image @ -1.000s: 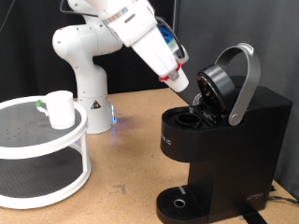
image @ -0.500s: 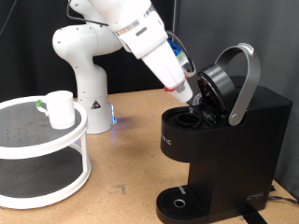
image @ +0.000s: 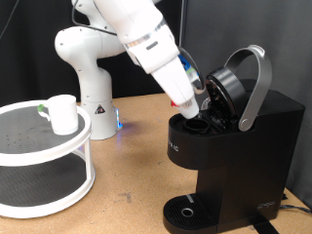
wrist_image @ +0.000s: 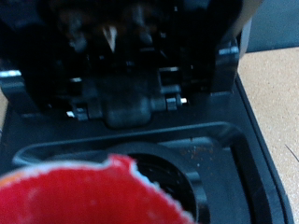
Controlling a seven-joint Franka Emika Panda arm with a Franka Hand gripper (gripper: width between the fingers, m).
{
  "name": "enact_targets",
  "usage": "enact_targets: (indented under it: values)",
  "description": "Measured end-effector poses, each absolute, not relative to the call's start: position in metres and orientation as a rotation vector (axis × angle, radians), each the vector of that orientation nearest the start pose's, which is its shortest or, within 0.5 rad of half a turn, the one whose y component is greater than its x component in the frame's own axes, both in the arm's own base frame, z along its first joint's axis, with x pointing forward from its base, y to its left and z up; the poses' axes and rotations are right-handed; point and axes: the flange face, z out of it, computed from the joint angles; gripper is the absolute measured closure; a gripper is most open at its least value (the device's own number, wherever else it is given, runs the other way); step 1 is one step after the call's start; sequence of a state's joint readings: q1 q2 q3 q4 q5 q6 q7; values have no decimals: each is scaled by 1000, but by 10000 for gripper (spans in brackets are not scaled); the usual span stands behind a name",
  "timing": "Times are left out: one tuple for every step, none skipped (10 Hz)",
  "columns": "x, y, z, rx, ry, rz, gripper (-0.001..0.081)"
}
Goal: Make a cup of coffee with the keurig machine
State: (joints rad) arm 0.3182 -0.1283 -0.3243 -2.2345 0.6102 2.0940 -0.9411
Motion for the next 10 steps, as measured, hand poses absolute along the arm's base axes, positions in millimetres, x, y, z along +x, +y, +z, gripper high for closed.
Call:
enact_targets:
  values:
    - [507, 24, 423, -2497, -794, -311, 359]
    - [509, 26, 417, -2508, -794, -309, 359]
    - [511, 28, 413, -2513, -796, -304, 359]
    - [511, 31, 411, -2513, -799, -300, 367]
    - [512, 33, 408, -2515, -802, -296, 369]
    - [512, 36, 406, -2515, -806, -294, 369]
    - [512, 38, 405, -2515, -810, -290, 369]
    - [512, 40, 404, -2515, -812, -286, 369]
    - [512, 41, 403, -2514, -814, -282, 371]
    - [512, 43, 402, -2514, -815, -278, 371]
